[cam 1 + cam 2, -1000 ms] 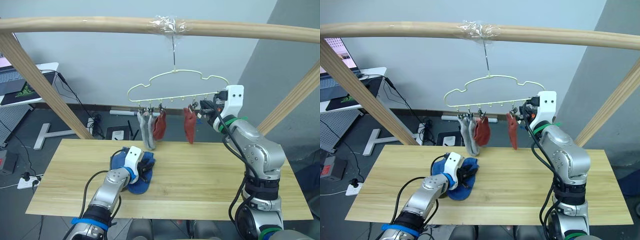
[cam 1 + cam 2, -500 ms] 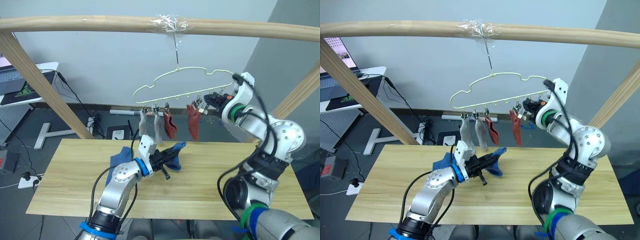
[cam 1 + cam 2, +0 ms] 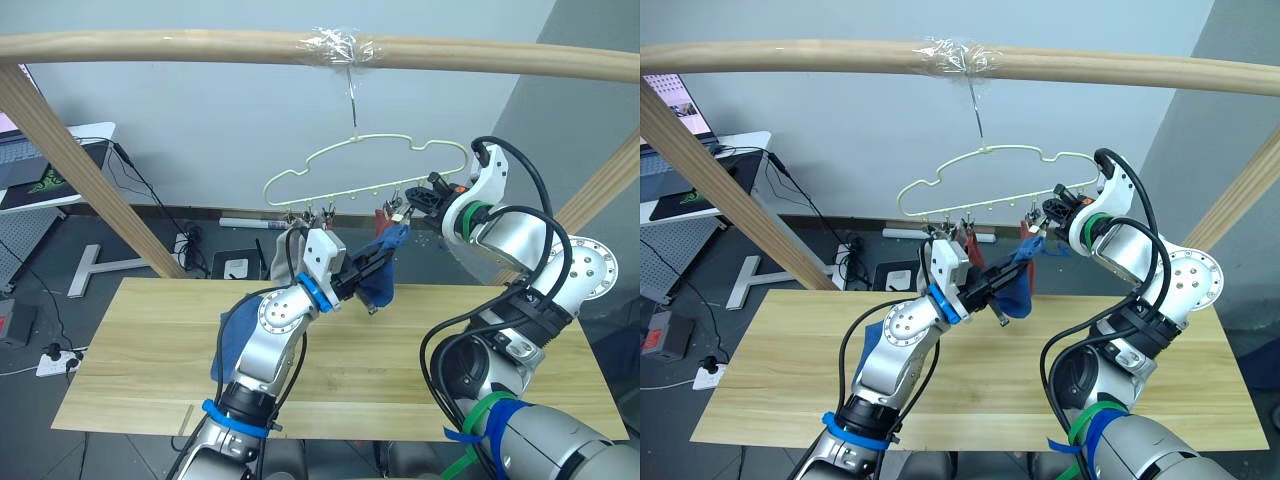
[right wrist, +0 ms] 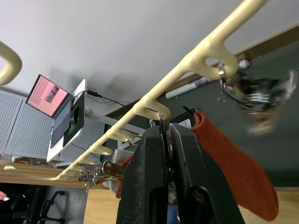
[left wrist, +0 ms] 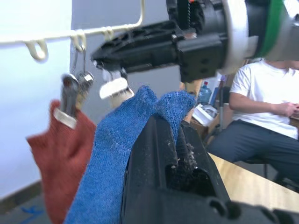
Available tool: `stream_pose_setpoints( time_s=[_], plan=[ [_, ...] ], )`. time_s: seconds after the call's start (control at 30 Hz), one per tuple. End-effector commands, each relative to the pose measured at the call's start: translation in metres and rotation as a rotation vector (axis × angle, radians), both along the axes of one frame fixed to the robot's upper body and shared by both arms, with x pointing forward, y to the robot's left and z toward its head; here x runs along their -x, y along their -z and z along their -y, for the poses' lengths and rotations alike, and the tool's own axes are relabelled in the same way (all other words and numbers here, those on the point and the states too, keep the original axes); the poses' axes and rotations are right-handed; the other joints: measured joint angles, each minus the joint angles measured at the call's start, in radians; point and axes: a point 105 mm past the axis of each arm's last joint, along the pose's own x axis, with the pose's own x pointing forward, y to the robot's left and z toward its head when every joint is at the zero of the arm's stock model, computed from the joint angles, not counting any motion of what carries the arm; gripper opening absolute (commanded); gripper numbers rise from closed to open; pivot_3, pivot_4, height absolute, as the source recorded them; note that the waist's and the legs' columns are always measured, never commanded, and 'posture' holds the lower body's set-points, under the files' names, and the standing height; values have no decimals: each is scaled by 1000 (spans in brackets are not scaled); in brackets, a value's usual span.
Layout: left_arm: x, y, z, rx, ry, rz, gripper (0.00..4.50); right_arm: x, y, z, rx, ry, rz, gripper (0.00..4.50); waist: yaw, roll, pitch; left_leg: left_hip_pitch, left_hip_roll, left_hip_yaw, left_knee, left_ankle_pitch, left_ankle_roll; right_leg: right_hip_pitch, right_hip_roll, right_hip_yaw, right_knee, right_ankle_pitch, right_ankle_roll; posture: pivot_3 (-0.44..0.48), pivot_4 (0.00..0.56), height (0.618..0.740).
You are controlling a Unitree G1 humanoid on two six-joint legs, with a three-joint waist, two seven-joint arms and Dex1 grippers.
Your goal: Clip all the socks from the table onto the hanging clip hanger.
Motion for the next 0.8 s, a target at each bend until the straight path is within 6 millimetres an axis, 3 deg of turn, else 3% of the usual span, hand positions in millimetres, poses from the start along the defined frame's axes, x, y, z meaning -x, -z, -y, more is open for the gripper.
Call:
stream_pose_setpoints(
  time_s=[0.03, 0.3, 0.53, 0.73, 0.8],
  plan=[
    [1, -7, 4, 11, 4, 55, 22, 3, -3, -11, -26, -28, -2, 0, -1, 0, 0, 0, 0, 0, 0, 0, 0, 0, 0, 0, 0, 0, 0, 49, 163, 740],
    [-2, -10, 8, 15, 7, 91, 22, 8, -5, -16, -50, -59, -5, 0, -9, 0, 0, -1, 0, 0, 0, 0, 0, 0, 0, 0, 0, 0, 0, 46, 153, 740],
    [2, -14, 13, 29, 15, 102, 0, 11, -3, -14, -57, -69, -9, 2260, -25, 0, 0, -2, 0, -1, 0, 0, 0, -1, 0, -1, 0, 0, 0, 50, 146, 740],
    [16, -14, 24, 95, 95, 11, 0, 17, -17, 1, -4, -113, 94, 4374, -28, 0, 0, -5, 0, -1, 0, 0, 0, -2, 0, -2, -1, 0, 0, 50, 138, 740],
    [16, -11, 26, 97, 100, -23, 0, 22, -18, 7, 41, -138, 128, 4471, -28, 0, 0, -6, 0, -1, 1, 0, 0, -2, -1, -2, -1, 0, 0, 48, 136, 740]
  ],
)
